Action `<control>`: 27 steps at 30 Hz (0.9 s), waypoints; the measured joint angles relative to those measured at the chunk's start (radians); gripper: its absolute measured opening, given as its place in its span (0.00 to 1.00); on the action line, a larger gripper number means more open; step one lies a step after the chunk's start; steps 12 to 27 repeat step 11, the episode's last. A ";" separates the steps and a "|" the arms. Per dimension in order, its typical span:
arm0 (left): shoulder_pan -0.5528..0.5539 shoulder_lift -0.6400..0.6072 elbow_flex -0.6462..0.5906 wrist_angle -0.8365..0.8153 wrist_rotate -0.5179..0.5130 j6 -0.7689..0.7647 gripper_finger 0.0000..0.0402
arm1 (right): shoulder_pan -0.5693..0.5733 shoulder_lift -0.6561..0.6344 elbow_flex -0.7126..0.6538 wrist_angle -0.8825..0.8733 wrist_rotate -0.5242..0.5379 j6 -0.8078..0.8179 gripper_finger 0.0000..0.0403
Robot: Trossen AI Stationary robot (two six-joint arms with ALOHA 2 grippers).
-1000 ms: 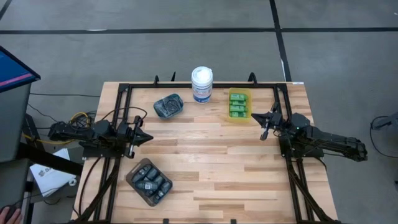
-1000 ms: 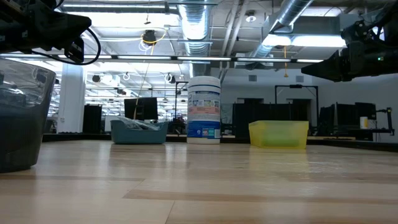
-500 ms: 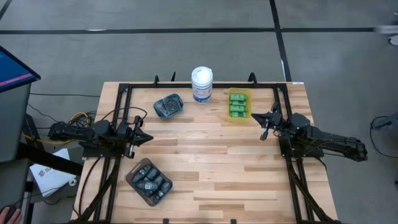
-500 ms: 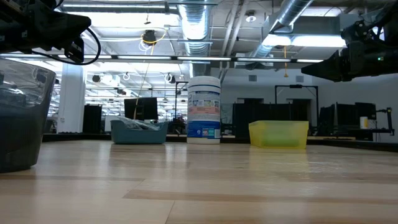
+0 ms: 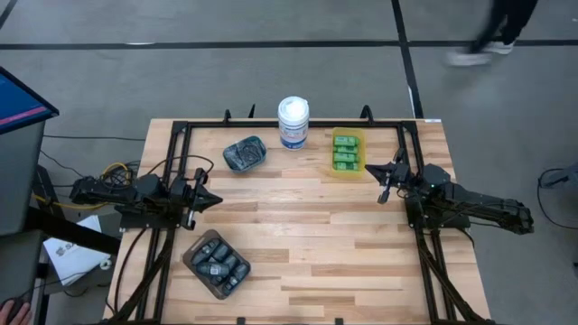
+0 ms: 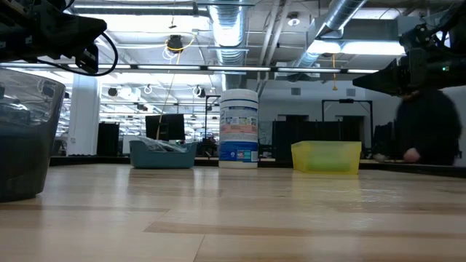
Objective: Pick & Place Travel size toiletries
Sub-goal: Return to Home Position
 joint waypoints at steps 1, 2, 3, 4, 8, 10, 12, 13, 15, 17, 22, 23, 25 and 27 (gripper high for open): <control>0.000 0.000 0.000 0.000 0.000 0.000 0.01 | 0.000 0.000 0.000 0.000 0.000 0.000 0.00; 0.000 0.000 0.000 0.000 -0.001 0.000 0.01 | 0.000 0.000 0.000 0.000 0.000 0.000 0.00; 0.000 0.000 0.000 0.000 -0.003 0.000 0.01 | 0.000 0.000 0.000 0.000 0.000 0.000 0.00; 0.000 0.000 0.000 0.000 -0.005 0.000 0.01 | 0.000 0.000 0.000 0.000 0.000 0.000 0.00; 0.000 0.000 0.000 0.000 -0.004 0.000 0.01 | 0.000 0.000 0.000 0.000 0.000 0.000 0.00; 0.000 0.000 0.000 0.000 -0.004 0.000 0.01 | 0.000 0.000 0.000 0.000 0.000 0.000 0.00; 0.000 0.000 0.000 0.000 -0.004 0.000 0.01 | 0.000 0.000 0.000 0.000 0.000 0.000 0.00; 0.000 0.000 0.000 0.000 -0.004 0.000 0.01 | 0.000 0.000 0.000 0.000 0.000 0.000 0.00; 0.000 0.000 0.000 0.000 -0.004 0.000 0.01 | 0.000 0.000 0.000 0.000 0.000 0.000 0.00; 0.000 0.000 0.000 0.000 -0.004 0.000 0.01 | 0.000 0.000 0.000 0.000 0.000 0.000 0.00; 0.000 0.000 0.000 0.000 -0.004 0.000 0.01 | 0.000 0.000 0.000 0.000 0.000 0.000 0.00; 0.000 0.000 0.000 0.000 -0.004 0.000 0.01 | 0.000 0.000 0.000 0.000 0.000 0.000 0.00; 0.000 0.000 0.000 0.000 -0.004 0.000 0.01 | 0.000 0.000 0.000 0.000 0.000 0.000 0.00; 0.000 0.000 0.000 0.000 -0.004 0.000 0.01 | 0.000 0.000 0.000 0.000 0.000 0.000 0.00</control>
